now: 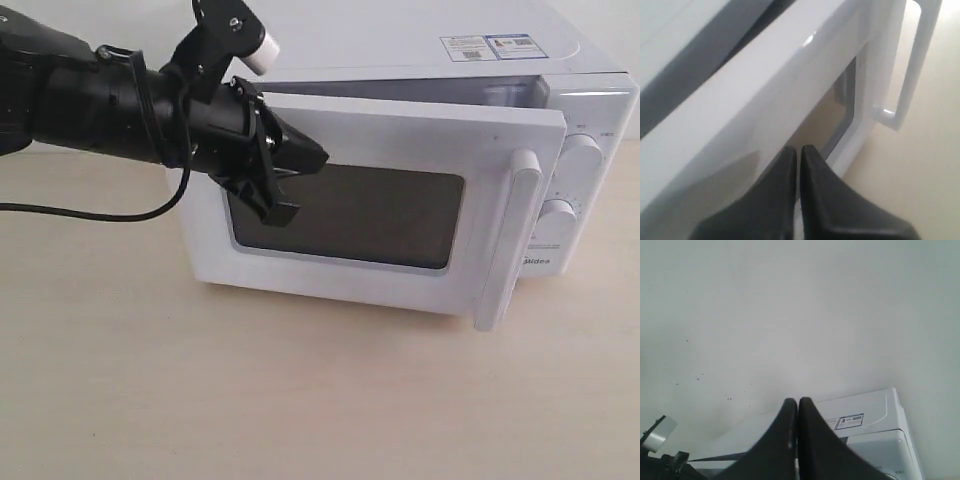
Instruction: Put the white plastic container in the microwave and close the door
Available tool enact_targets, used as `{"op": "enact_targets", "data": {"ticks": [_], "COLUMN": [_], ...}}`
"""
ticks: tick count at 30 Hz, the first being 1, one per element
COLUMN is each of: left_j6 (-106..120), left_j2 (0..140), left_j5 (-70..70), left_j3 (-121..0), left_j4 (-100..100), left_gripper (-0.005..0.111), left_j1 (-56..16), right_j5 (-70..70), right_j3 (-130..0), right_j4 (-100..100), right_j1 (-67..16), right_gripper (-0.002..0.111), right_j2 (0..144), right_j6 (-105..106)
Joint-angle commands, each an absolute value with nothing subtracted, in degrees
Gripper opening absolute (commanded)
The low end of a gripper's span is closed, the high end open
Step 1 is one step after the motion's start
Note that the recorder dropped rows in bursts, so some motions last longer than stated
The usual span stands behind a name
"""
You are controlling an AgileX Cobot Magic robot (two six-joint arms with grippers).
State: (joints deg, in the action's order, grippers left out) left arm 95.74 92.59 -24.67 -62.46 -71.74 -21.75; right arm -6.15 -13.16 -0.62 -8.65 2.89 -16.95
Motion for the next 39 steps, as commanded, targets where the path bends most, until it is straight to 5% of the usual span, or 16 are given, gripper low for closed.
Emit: {"op": "enact_targets", "data": {"ticks": [1,9,17,28,39], "left_j6": [96.8,96.37,82.08,71.5,70.28], "left_j2": [93.62,93.03,88.89,77.66,73.82], "left_j5": [-23.56,-32.19,-33.23,-38.01,-37.53], "left_j3": [-64.8,-65.72,-65.46,-61.07,-56.92], "left_j4": [-76.52,-76.44,-61.68,-55.5,-54.56], "left_gripper": [0.004,0.004,0.004,0.004,0.004], "left_j1": [-21.95,-22.08,-21.86,-21.86,-21.86], "right_j5": [5.25,35.05,38.9,27.79,-16.48], "right_j3": [-22.23,-34.6,-35.25,-35.25,-35.25], "right_j4": [0.0,-15.66,-50.62,-81.49,-90.89], "right_j1": [-8.58,-8.58,-8.58,-10.77,-37.29], "right_gripper": [0.0,0.0,0.0,0.0,0.0], "right_j2": [9.36,22.62,38.56,58.04,59.39], "right_j6": [-18.48,-10.63,22.66,57.94,72.41]}}
